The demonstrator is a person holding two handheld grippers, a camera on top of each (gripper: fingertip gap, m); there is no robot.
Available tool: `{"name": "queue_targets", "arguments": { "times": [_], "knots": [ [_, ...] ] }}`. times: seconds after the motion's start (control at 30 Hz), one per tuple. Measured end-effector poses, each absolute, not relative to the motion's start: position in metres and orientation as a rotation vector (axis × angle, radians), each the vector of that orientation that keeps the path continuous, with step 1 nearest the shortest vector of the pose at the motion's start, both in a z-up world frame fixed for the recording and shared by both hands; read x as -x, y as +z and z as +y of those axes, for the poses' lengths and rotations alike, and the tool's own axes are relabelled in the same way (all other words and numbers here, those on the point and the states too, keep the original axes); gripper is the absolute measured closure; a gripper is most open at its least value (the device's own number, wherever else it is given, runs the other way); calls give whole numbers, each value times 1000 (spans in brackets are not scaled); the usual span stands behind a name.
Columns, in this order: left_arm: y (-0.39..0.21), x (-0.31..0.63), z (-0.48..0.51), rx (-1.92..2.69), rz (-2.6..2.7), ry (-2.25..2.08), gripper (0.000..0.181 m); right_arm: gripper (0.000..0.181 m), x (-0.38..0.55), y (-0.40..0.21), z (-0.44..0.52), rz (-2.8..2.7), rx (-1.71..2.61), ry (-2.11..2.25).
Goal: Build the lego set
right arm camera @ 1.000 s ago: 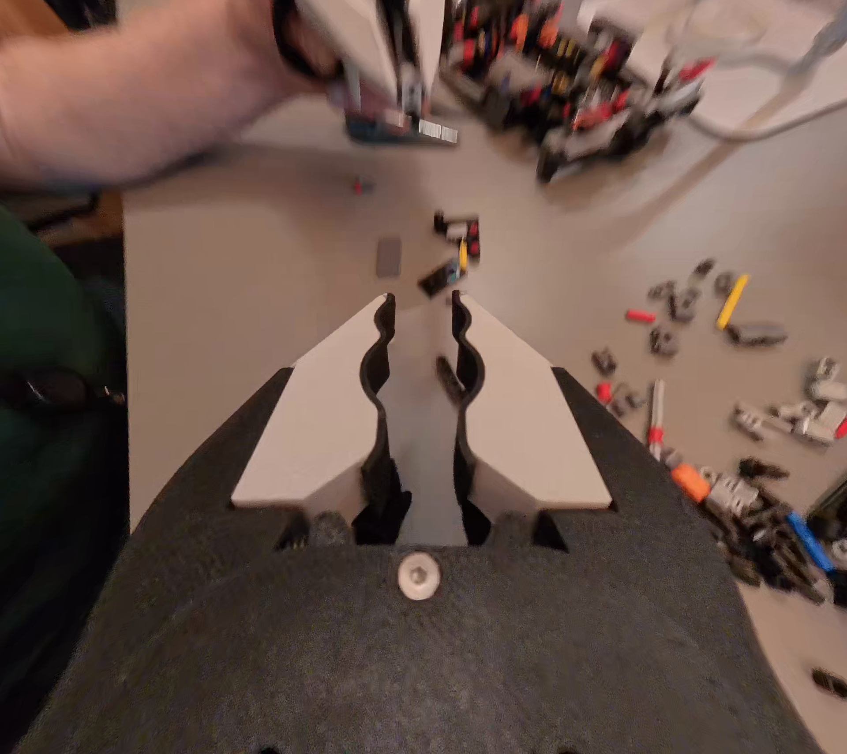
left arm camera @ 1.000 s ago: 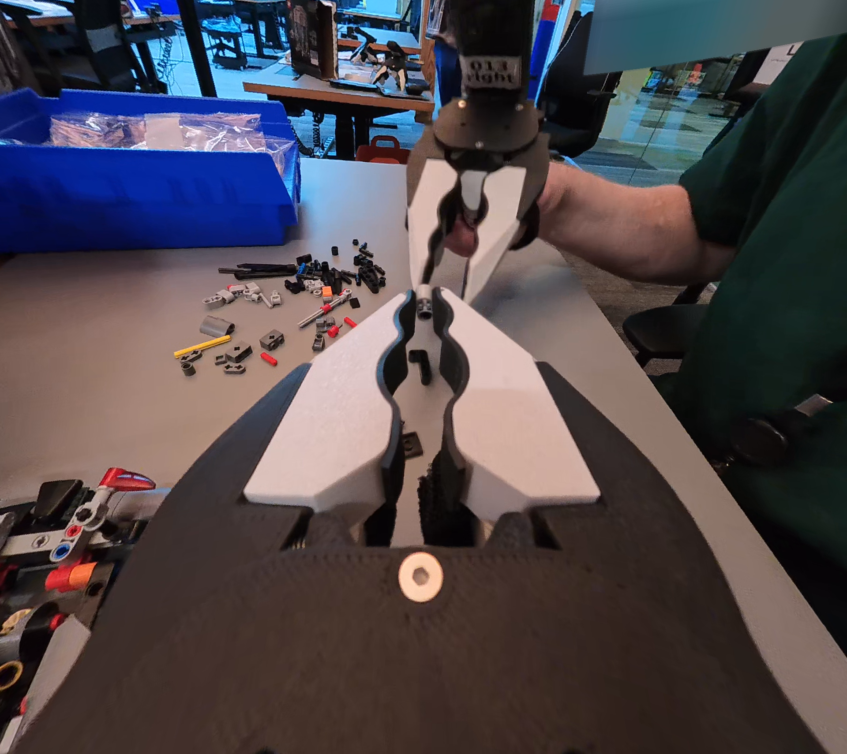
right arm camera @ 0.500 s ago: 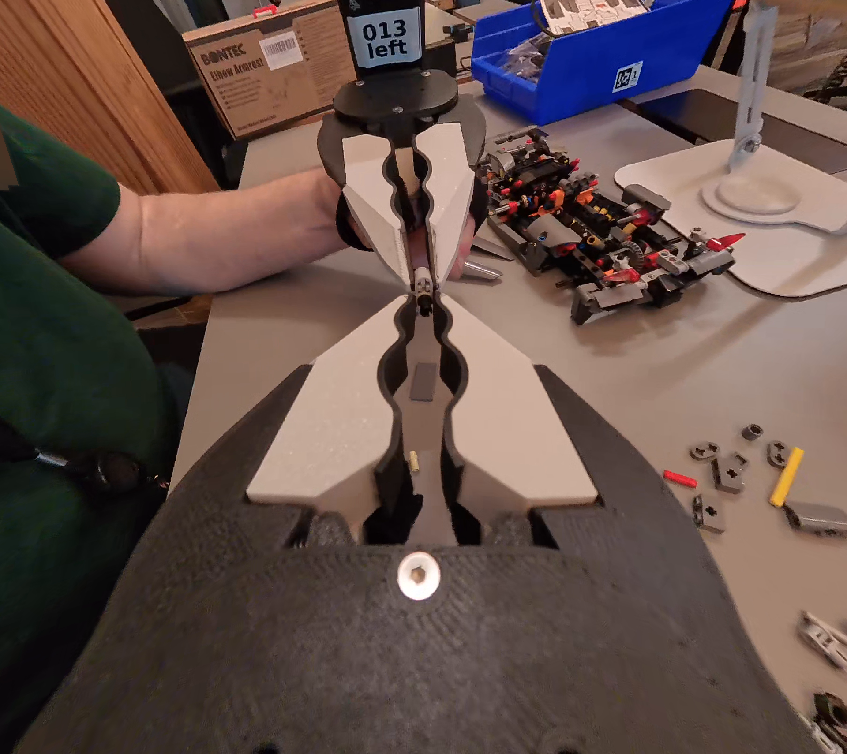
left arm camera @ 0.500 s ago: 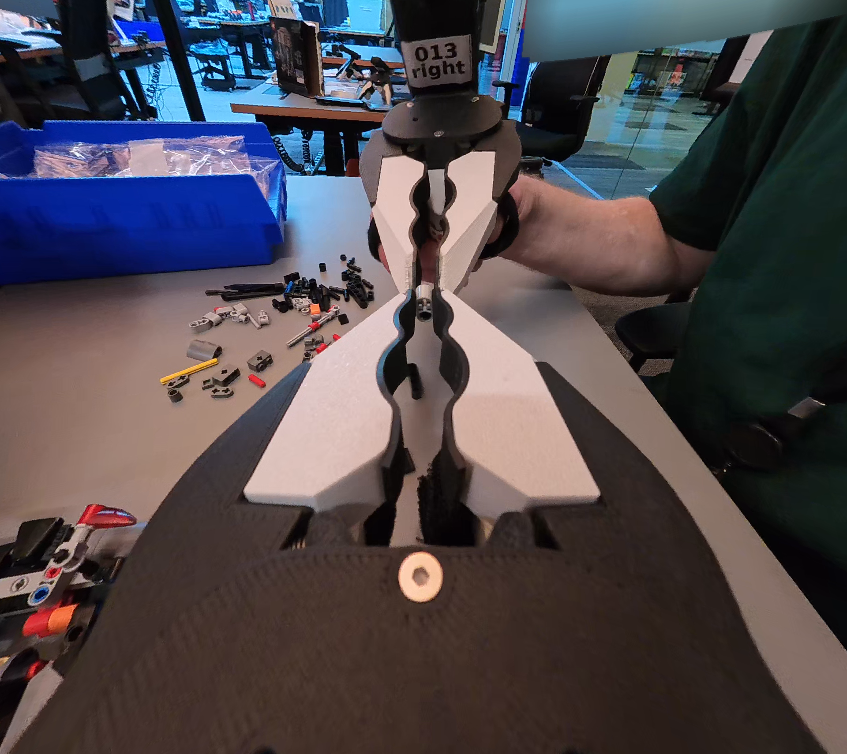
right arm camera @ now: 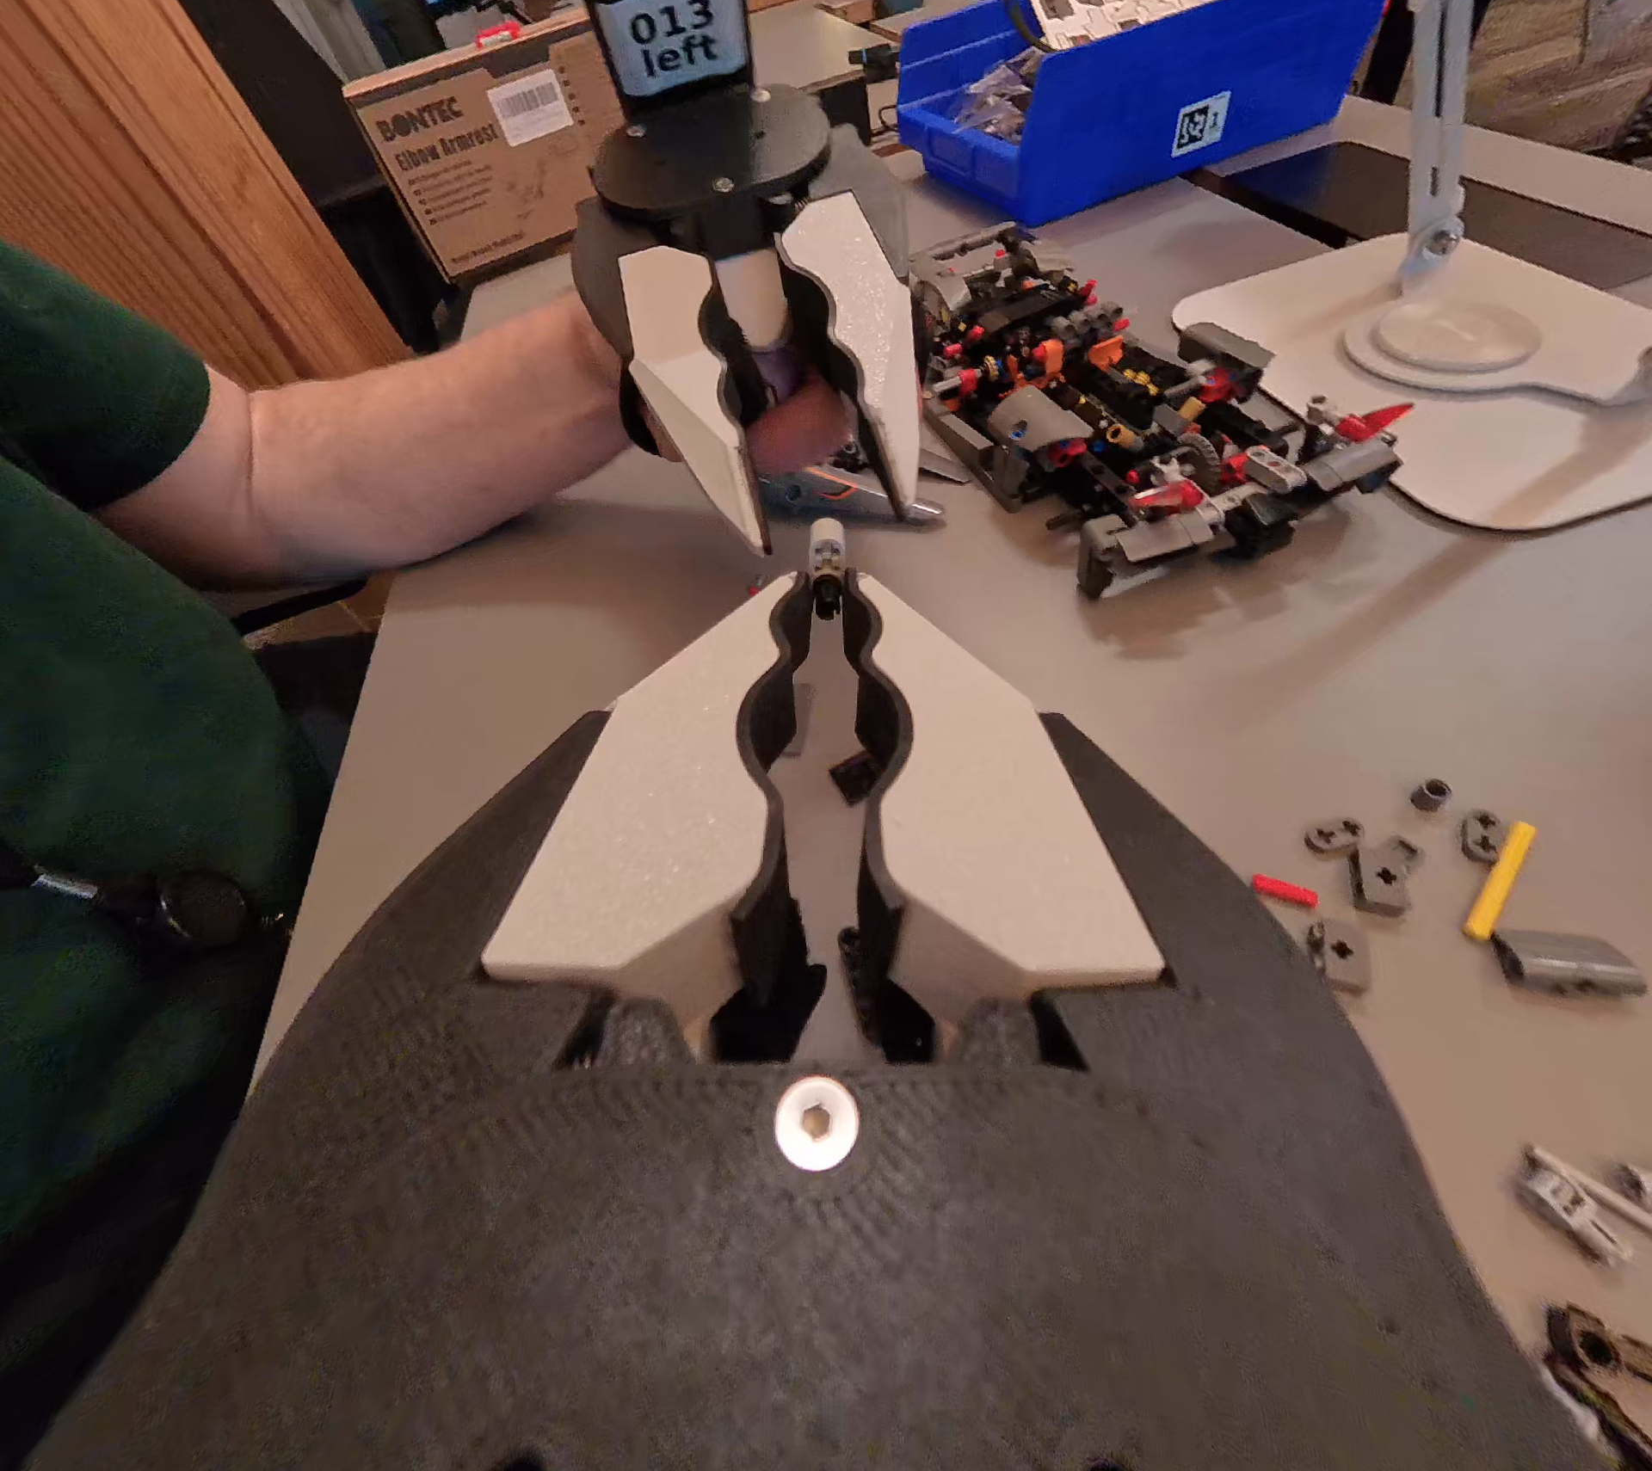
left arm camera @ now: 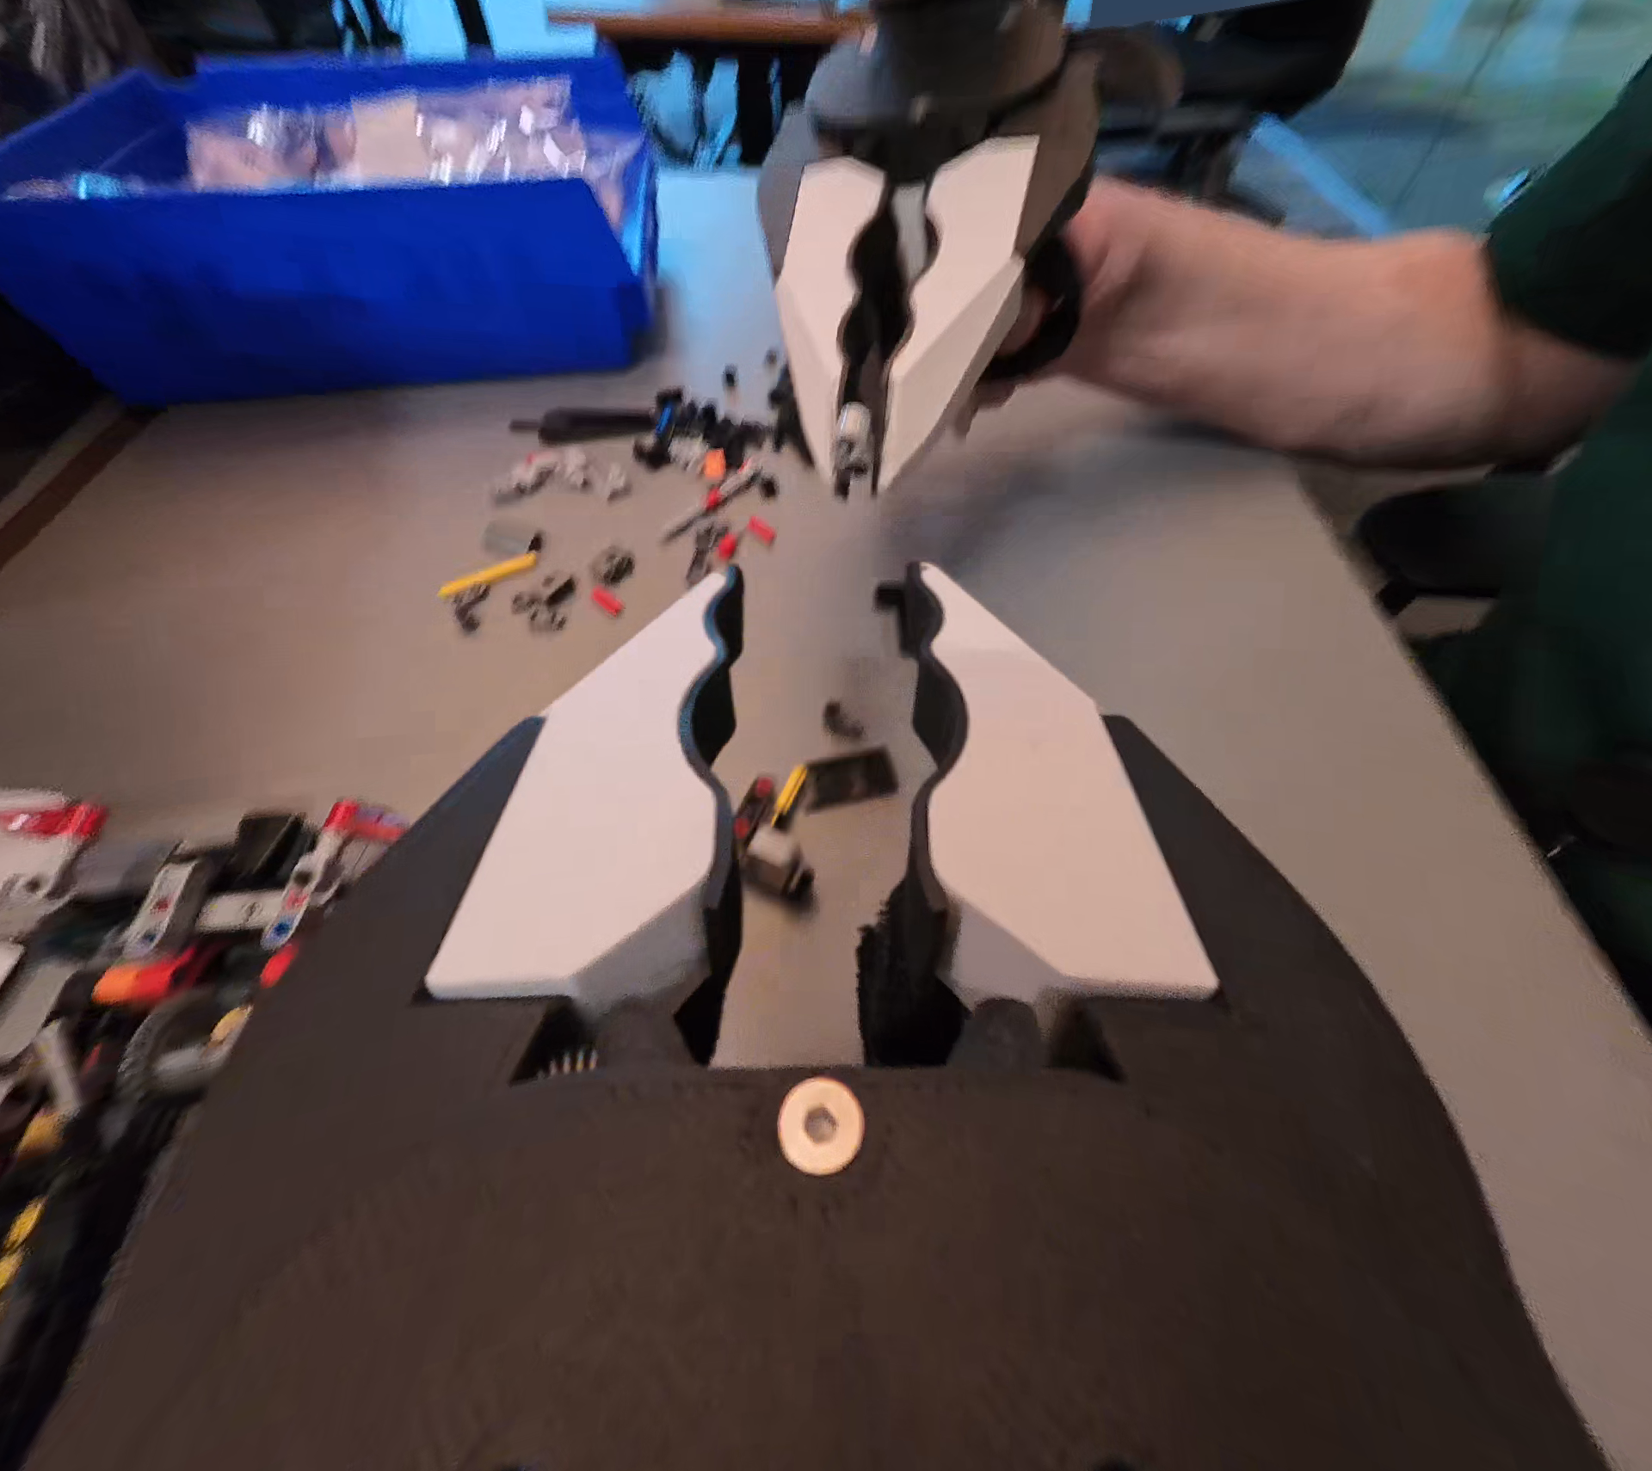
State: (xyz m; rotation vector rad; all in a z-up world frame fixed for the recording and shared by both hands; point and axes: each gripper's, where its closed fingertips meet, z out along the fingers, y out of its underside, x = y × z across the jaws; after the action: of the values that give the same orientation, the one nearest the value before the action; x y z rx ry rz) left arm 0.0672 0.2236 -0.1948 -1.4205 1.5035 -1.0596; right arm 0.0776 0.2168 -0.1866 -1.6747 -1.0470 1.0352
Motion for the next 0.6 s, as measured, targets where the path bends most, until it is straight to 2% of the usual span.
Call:
{"name": "queue_targets", "arguments": {
  "times": [0.03,0.23,0.4,0.53,0.6],
  "knots": [
    [-207,-64,228,1468,1547,-981,142,177,-80,-189,218,-1036,1683,1036],
    [-274,-51,250,1696,1748,-600,145,177,-92,-212,226,-1026,1763,998],
    [-297,-50,253,1782,1817,-518,149,177,-91,-217,225,-1040,1776,1002],
    [-299,-55,247,1783,1846,-552,164,177,-90,-219,224,-1050,1777,1007],
    [-299,-58,245,1762,1851,-561,164,177,-89,-219,224,-1043,1776,1022]
  ]
}}
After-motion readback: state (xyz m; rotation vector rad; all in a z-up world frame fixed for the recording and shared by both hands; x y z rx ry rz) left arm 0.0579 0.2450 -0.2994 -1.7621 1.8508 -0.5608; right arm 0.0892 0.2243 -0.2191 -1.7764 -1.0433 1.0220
